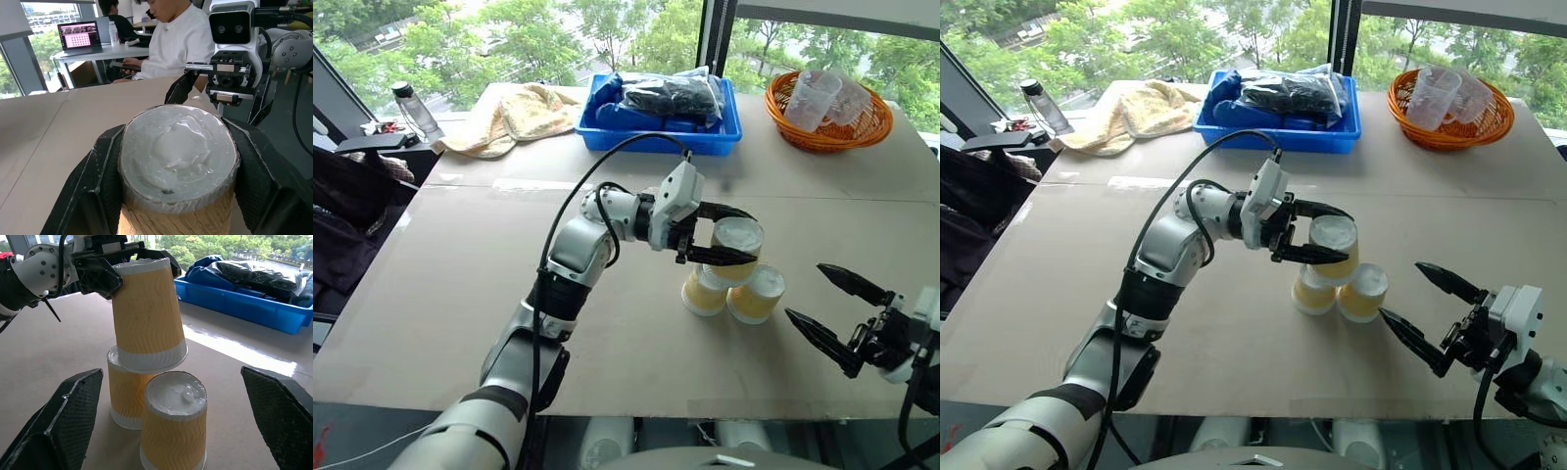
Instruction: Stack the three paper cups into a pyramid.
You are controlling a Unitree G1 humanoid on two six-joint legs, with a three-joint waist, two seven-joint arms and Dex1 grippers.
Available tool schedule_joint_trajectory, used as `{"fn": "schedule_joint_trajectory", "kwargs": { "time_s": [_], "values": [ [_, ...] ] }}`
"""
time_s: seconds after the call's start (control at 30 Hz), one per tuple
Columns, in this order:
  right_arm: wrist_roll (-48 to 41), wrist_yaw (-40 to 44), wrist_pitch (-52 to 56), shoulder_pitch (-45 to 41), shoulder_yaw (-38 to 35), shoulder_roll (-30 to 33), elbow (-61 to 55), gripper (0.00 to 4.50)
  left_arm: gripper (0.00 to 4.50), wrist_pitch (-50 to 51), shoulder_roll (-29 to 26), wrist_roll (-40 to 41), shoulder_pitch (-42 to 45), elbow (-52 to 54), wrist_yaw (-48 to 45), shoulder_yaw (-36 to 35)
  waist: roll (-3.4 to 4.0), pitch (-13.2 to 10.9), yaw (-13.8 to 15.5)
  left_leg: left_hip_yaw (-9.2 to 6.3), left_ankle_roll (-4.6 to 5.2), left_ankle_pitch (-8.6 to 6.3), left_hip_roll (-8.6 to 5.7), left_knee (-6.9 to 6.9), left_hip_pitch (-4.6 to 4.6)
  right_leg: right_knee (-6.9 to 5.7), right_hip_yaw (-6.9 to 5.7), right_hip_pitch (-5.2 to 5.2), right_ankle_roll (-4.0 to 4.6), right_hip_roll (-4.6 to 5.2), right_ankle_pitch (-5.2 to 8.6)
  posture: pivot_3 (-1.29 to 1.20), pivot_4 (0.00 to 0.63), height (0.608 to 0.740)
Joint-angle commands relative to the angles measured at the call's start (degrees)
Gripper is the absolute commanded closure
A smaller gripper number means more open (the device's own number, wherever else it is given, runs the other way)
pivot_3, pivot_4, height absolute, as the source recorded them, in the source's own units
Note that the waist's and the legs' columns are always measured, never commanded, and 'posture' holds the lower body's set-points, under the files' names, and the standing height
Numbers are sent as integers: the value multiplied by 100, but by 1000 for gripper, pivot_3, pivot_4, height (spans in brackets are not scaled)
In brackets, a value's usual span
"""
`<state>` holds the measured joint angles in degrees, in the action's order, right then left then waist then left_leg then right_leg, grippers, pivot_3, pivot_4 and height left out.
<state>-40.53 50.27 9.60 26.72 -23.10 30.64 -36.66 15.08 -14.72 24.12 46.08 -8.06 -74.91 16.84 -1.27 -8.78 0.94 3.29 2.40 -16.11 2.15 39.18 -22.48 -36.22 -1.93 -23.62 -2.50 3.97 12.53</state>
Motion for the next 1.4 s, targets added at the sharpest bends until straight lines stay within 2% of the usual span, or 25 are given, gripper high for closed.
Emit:
{"fn": "schedule_joint_trajectory", "kwargs": {
  "time_s": [0.03, 0.2, 0.47, 0.53, 0.57, 0.63, 0.9, 1.03, 1.17, 1.27, 1.4],
  "values": [
    [47, -62, -184, 76, -41, -57, -244, 0, 2130, -135, 180, -26, 218, 23, -65, 27, 0, 0, 0, -1, 0, 0, 0, 1, -1, 1, 0, 0, 0, 0, 0, 0, 150, 733],
    [69, -99, -248, 110, -48, -71, -257, 0, 2130, -176, 300, -209, 350, -190, -107, 139, 0, 0, -2, -3, 0, 0, -2, 1, -4, 5, 0, 0, 0, -1, 0, 0, 150, 733],
    [91, -101, -284, 31, -58, -54, -209, 0, 2130, -65, 163, -457, 342, -328, -294, 331, 4, 2, -9, -10, 0, 0, 0, 1, -3, 4, -3, 0, 1, -5, 0, 0, 150, 733],
    [104, -96, -295, 16, -28, -62, -197, 0, 1114, 13, 215, -387, 336, -305, -227, 272, 4, 3, -8, -11, 0, 0, 0, 1, -2, 3, -3, 0, 1, -5, 0, 0, 150, 733],
    [110, -90, -301, 11, -13, -65, -189, 0, 849, 24, 241, -352, 330, -282, -205, 241, 5, 3, -8, -11, 1, 0, 0, 1, -2, 3, -3, 0, 0, -5, 0, 0, 150, 733],
    [113, -77, -307, -1, 3, -64, -175, 0, 42, 31, 304, -290, 323, -244, -129, 160, 4, 2, -6, -12, 1, 0, 0, 1, -3, 2, -3, 0, 0, -5, 0, 0, 150, 733],
    [53, 69, -265, -100, 32, -6, -33, 0, 42, 615, 537, 722, 422, 393, 118, -630, 5, 2, -6, -22, 1, 0, 0, 3, -15, 6, -12, -3, -3, -5, -3, 0, 150, 733],
    [76, 204, -284, -132, 86, -8, 175, 0, 42, 1092, 436, 1351, 465, 951, 554, -1229, 6, 2, -9, -31, 0, 0, 0, 4, -15, 5, -18, -2, -5, -5, -4, 0, 150, 733],
    [147, 555, -439, -159, 32, 22, 859, 0, 42, 1188, -131, 1083, 207, 1324, 1369, -1731, 9, 3, -19, -36, 0, 0, 0, 4, -11, 1, -21, 0, -6, -7, -4, 0, 150, 733],
    [301, 876, -668, -268, -21, 110, 1572, 0, 42, 1444, -768, 1034, -646, 1753, 1794, -2121, 29, 14, -42, -36, 0, 0, -1, 2, 6, -4, -3, 4, -5, -13, -4, 0, 150, 733],
    [888, 1156, -1327, -705, 57, 250, 2804, 0, 42, 1226, -1884, 552, -3027, 2466, 1603, -2295, 31, 5, -107, -45, -1, -1, 0, -12, 37, -6, 48, 8, -1, -35, -2, 0, 150, 733]
  ]
}}
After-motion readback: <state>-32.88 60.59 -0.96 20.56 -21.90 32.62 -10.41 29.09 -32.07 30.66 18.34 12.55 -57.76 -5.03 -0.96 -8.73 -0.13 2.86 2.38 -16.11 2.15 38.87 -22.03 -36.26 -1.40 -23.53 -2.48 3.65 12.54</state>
